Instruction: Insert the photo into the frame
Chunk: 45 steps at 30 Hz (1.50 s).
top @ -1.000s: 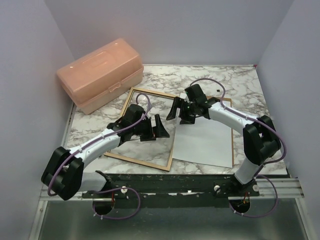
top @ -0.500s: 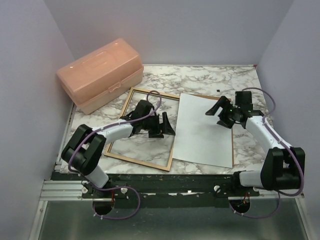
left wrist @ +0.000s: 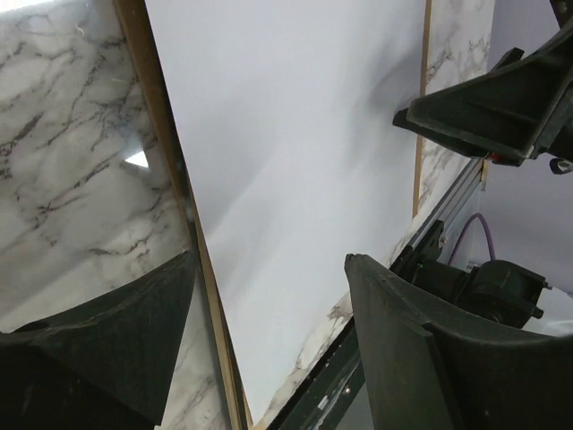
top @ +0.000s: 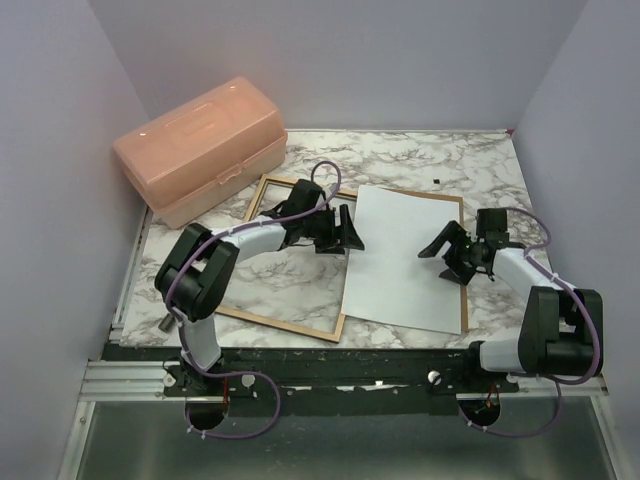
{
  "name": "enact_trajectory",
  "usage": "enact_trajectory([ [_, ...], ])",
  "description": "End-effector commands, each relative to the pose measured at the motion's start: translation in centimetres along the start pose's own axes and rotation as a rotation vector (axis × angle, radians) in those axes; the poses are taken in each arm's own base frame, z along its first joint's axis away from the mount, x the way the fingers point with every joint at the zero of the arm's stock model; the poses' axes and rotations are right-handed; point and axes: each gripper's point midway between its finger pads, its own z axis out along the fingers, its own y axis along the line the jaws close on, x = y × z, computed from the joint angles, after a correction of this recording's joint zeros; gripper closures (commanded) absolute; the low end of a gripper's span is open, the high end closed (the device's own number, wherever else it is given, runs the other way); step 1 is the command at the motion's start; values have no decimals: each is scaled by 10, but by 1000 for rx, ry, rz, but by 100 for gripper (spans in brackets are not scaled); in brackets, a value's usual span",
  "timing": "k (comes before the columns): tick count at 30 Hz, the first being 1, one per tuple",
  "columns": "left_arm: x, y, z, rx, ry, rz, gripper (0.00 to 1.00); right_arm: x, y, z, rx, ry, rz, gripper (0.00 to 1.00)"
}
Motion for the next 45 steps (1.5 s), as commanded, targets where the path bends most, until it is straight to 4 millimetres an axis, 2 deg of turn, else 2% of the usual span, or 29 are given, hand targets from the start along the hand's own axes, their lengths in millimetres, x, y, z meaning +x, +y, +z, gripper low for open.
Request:
enact_trajectory([
  [1,-7,5,15,-2,30,12,31,17,-7,10,-29,47,-8,12],
  [10,-11,2,26,37,38,10,46,28,-11,16,-44,79,3,12],
  [13,-10,5,29,33,45,4,45,28,-10,16,-52,83,4,12],
  [19,-12,37,23,-160,10,-6,30,30,-11,16,-53,87,3,13],
  [23,-13,30,24,-127,15,12,30,32,-11,18,-64,97,2,12],
  [30,-8,10,32,20,26,2,42,35,-11,19,-73,105,3,13],
  [40,-9,-14,18,120,-15,8,58,35,-5,17,-101,109,-1,13],
  [42,-9,-11,21,114,-11,-2,67,35,-4,17,-107,109,-3,13],
  [45,-7,-3,24,89,-8,-15,85,34,0,14,-119,106,-8,13],
])
